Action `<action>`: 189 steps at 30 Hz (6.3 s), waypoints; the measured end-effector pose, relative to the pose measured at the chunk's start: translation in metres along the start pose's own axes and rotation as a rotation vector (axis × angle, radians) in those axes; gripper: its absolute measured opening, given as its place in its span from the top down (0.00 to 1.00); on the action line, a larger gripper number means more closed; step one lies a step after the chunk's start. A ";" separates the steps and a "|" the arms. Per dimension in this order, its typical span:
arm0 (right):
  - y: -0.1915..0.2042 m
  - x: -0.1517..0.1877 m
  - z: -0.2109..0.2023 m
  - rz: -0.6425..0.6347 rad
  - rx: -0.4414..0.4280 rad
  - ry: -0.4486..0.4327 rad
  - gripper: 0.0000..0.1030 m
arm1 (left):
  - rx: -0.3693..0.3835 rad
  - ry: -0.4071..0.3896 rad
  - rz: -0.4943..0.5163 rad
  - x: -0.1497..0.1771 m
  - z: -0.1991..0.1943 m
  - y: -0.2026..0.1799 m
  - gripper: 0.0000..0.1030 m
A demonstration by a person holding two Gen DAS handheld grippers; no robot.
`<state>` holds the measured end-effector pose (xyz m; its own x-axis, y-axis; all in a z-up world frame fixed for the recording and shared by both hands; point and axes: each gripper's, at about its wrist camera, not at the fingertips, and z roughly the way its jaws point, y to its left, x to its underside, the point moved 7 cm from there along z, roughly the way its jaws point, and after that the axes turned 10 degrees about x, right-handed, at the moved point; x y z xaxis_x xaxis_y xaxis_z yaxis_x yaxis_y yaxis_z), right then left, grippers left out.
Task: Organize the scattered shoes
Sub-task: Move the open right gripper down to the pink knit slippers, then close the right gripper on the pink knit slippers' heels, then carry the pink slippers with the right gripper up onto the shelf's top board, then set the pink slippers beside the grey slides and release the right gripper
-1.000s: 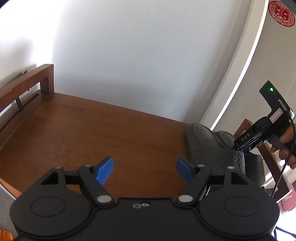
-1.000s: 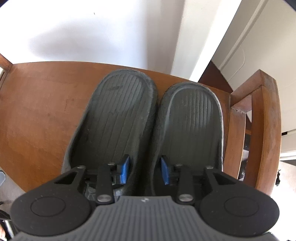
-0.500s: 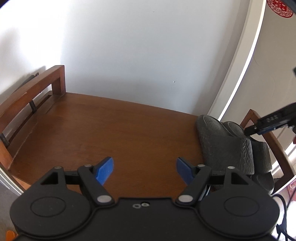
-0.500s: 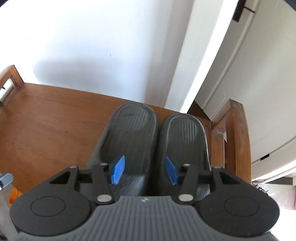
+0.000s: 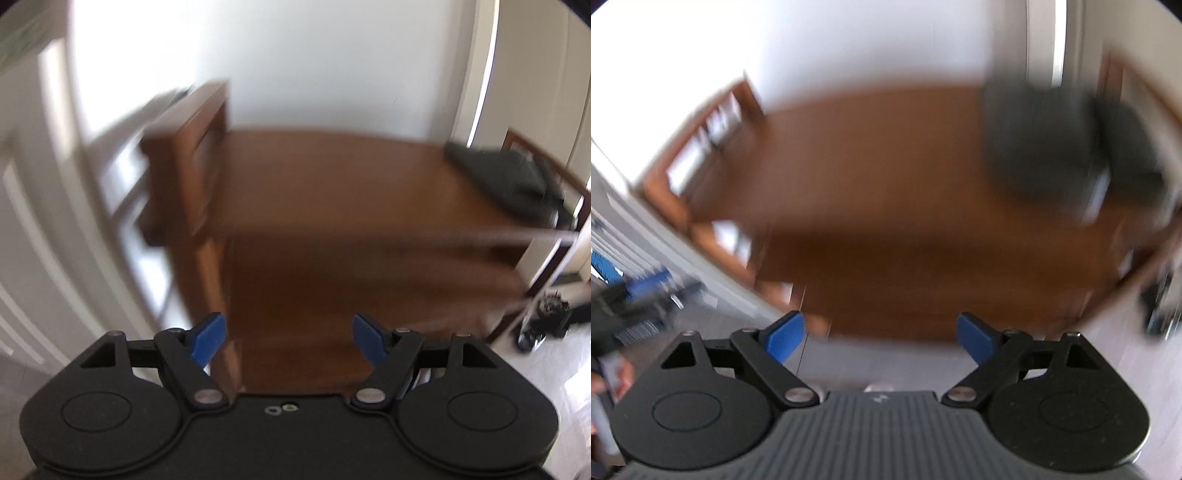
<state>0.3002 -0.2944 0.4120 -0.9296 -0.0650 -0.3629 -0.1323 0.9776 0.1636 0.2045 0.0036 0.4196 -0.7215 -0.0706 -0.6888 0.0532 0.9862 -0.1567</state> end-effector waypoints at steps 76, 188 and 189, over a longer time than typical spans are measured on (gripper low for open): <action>0.050 0.301 0.549 0.017 0.189 0.217 0.00 | -0.050 0.264 -0.200 0.328 0.215 0.061 0.26; 0.045 -0.228 0.026 -0.212 0.078 -0.306 0.88 | 0.005 -0.311 -0.163 -0.118 -0.009 -0.071 0.24; 0.044 -0.233 0.028 -0.207 0.083 -0.311 0.88 | 0.006 -0.310 -0.162 -0.118 -0.008 -0.071 0.24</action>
<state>0.5206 -0.2304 0.4781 -0.7353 -0.2113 -0.6440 -0.2662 0.9638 -0.0124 0.2804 -0.0570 0.5175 -0.4770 -0.2688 -0.8368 -0.0404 0.9578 -0.2846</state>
